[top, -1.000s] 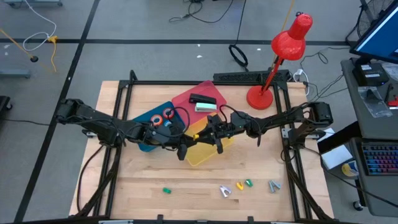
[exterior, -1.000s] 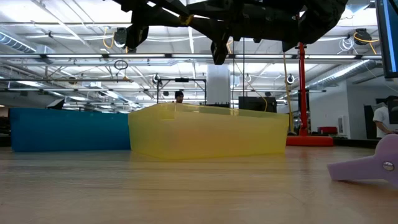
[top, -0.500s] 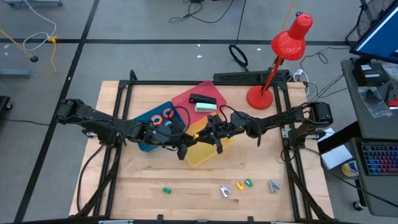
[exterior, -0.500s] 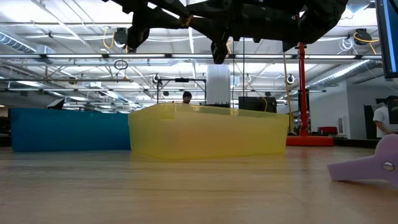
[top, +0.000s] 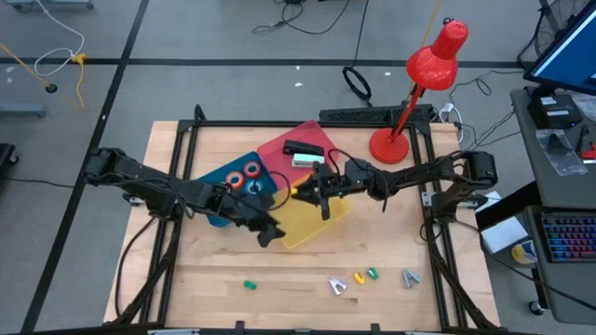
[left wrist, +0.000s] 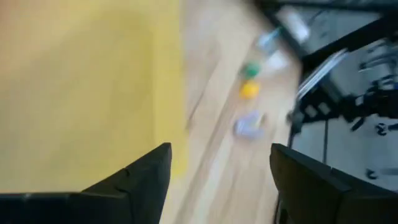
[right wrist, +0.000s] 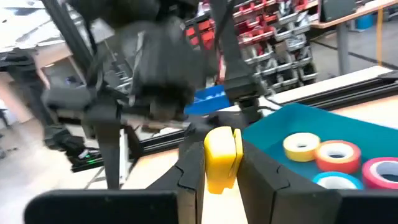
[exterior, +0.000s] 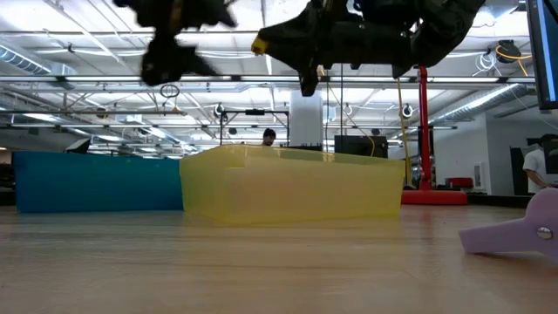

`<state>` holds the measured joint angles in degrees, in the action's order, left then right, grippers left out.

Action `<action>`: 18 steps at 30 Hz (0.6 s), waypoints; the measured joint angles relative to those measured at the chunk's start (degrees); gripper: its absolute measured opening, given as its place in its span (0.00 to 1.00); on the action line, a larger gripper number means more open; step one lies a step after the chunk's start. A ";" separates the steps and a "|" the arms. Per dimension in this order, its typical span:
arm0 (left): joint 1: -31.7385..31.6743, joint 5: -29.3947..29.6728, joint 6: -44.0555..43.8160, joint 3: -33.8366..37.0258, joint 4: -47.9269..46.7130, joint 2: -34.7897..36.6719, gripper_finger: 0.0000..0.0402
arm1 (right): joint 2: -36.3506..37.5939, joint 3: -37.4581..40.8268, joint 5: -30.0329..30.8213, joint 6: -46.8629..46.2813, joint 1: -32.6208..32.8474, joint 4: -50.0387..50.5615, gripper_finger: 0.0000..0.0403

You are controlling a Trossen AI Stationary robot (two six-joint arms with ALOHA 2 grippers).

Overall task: Pick and place Stapler, Stapler remover, tape
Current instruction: Put the left yellow stapler into the pink bin

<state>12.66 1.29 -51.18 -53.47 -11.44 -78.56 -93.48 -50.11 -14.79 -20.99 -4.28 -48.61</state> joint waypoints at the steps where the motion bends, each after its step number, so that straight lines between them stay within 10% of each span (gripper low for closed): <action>1: 0.27 -1.41 -2.97 0.00 -2.96 0.00 0.68 | 0.01 0.00 -0.03 0.32 -0.63 0.07 0.15; 18: 6.01 21.13 -15.22 0.00 -26.10 6.12 0.70 | -5.74 -19.39 -0.35 6.60 -12.51 25.67 0.15</action>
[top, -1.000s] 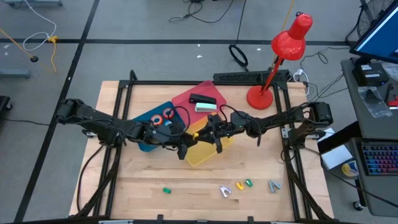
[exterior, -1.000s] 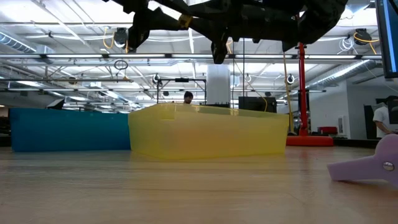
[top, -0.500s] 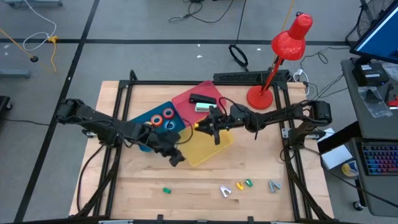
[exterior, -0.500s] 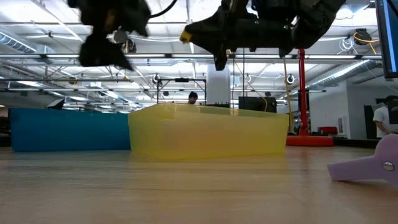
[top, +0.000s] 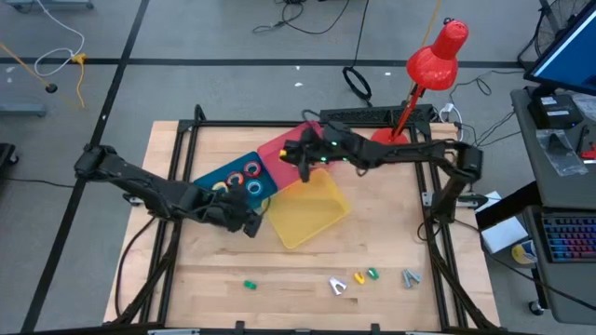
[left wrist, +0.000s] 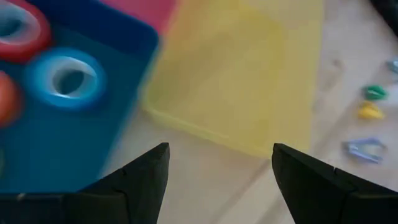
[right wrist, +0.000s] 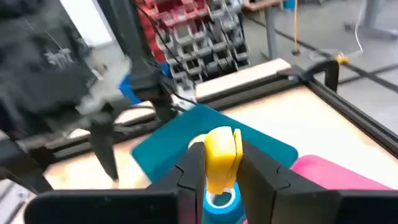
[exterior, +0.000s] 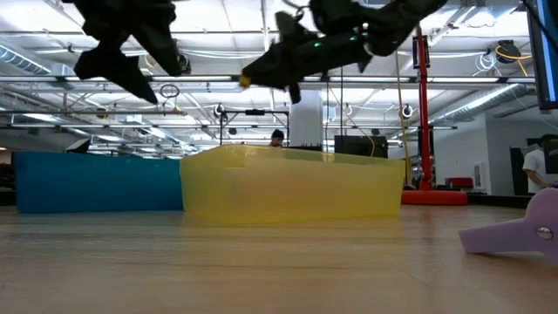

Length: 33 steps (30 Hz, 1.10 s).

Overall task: Pick and place Stapler, Stapler remover, tape
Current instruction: Put the left yellow stapler into the pink bin

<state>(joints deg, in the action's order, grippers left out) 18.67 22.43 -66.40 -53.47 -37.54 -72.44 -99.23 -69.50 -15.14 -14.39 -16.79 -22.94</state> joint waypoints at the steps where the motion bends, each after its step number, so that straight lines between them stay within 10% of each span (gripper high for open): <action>1: -0.01 1.27 0.48 0.04 -0.77 0.92 0.70 | -1.61 -1.92 0.00 0.21 -0.23 1.58 0.15; 17: -0.32 11.15 7.90 0.02 -10.41 18.74 0.70 | -14.36 -11.54 0.73 -4.33 -6.80 24.27 0.15; 33: -1.00 14.08 7.78 0.04 -15.95 20.43 0.70 | -12.01 -11.57 16.96 -2.29 -14.83 38.11 0.15</action>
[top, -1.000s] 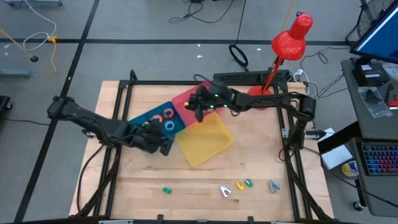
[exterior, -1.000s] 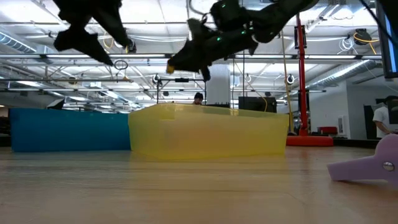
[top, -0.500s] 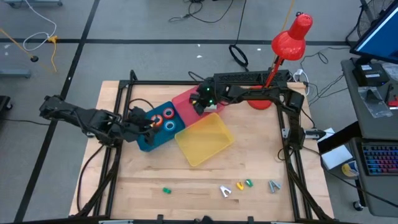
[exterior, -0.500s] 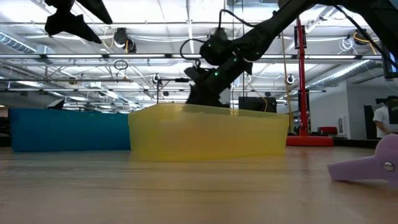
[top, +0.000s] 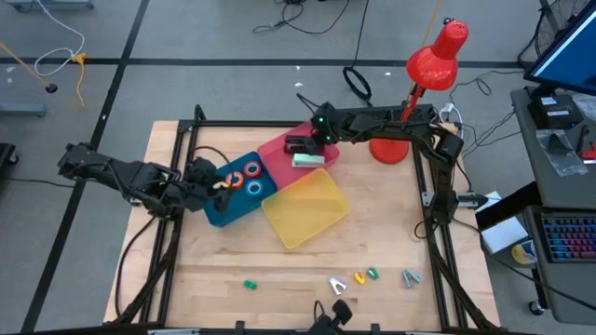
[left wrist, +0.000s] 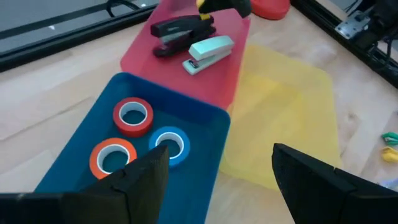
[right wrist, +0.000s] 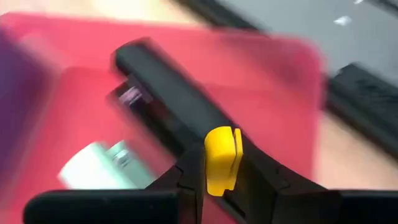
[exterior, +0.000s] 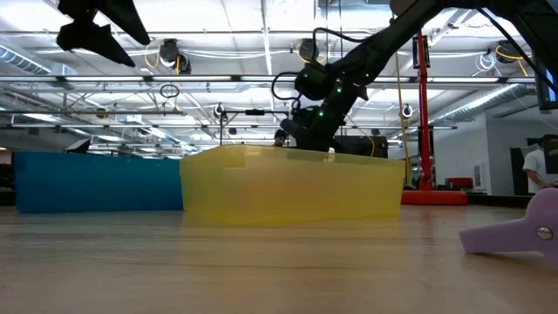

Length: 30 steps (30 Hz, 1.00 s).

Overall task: Pick and place Stapler, Stapler remover, tape
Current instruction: Put the left yellow stapler into the pink bin

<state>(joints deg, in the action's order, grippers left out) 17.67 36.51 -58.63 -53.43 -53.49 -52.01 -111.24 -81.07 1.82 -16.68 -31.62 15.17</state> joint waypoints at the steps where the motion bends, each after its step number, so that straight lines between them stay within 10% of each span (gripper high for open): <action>1: -0.20 0.01 0.07 0.00 0.02 0.00 0.70 | -0.04 0.01 0.61 -0.03 -0.34 -0.56 0.15; 30: -2.39 -0.61 1.50 0.00 0.17 -0.02 0.70 | 1.85 0.08 -2.17 6.32 2.13 7.07 0.15</action>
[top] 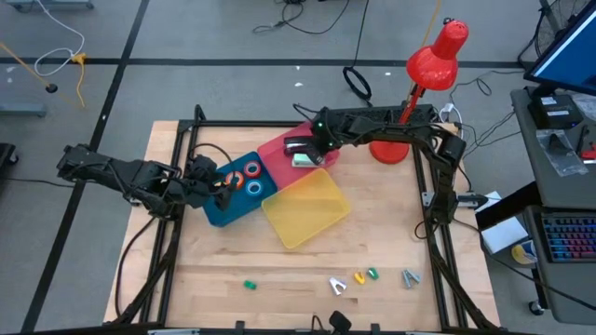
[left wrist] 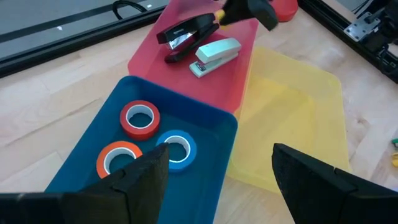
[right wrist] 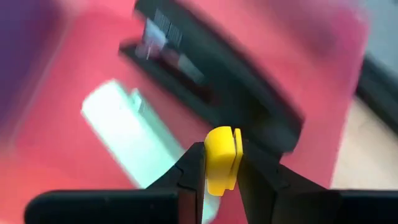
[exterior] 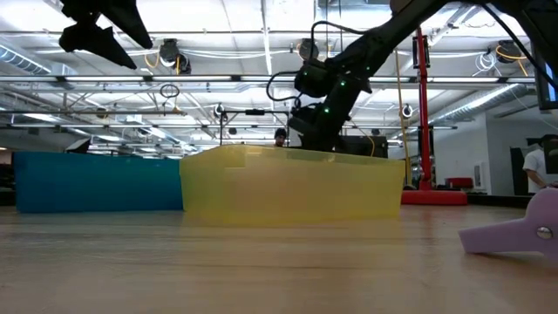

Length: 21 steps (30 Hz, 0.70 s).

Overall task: Pick and place Stapler, Stapler remover, tape
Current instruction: Put the left yellow stapler into the pink bin, then adjust the black stapler in the bin

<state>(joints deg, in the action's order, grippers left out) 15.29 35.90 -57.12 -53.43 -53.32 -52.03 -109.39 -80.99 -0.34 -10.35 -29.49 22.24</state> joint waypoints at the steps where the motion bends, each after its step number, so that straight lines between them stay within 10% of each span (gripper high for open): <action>1: 0.00 0.00 -0.02 0.00 0.00 0.00 0.70 | 0.09 0.00 -0.65 0.61 0.18 1.30 0.15; 21: 0.00 -0.57 -0.13 0.00 0.00 -0.02 0.70 | 0.18 0.00 -1.20 6.47 1.20 7.58 0.38</action>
<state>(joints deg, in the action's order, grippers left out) 15.29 35.33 -57.25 -53.43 -53.32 -52.05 -109.21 -80.99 -1.54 -3.88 -28.29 29.82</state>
